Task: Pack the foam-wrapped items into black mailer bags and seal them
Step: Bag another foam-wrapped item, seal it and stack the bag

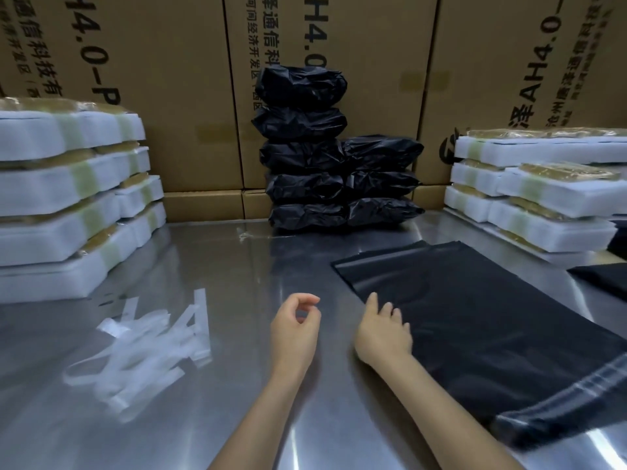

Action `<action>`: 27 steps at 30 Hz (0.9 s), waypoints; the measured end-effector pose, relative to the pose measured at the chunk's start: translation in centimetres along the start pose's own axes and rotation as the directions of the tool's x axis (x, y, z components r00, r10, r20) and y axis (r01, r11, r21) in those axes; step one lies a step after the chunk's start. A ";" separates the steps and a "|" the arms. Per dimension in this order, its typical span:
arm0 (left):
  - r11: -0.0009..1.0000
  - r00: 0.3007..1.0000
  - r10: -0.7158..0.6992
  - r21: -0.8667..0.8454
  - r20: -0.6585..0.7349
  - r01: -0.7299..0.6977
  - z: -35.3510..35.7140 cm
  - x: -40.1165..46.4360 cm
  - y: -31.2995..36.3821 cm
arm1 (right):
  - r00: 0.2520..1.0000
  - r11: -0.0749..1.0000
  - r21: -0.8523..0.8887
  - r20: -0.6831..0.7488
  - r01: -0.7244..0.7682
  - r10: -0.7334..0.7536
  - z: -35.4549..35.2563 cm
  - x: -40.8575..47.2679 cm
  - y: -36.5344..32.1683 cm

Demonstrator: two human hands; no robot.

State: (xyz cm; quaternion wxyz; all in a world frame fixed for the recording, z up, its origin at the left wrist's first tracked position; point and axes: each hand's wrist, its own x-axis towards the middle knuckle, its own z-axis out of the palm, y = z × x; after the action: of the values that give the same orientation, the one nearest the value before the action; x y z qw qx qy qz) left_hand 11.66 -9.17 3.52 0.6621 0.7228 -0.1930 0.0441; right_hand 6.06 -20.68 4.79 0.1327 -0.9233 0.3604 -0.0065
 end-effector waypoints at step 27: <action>0.462 0.885 -0.205 0.838 0.418 -0.289 -8.9 3.4 -2.9 | 0.987 0.539 0.842 -0.087 -0.001 0.137 -1.7 -0.5 3.3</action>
State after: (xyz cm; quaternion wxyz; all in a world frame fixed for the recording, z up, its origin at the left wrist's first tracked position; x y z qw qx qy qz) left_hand 17.49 -1.08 2.91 0.1221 0.9420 -0.3121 -0.0191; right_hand 3.30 -23.06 5.67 0.5322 -0.7293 0.3578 -0.2386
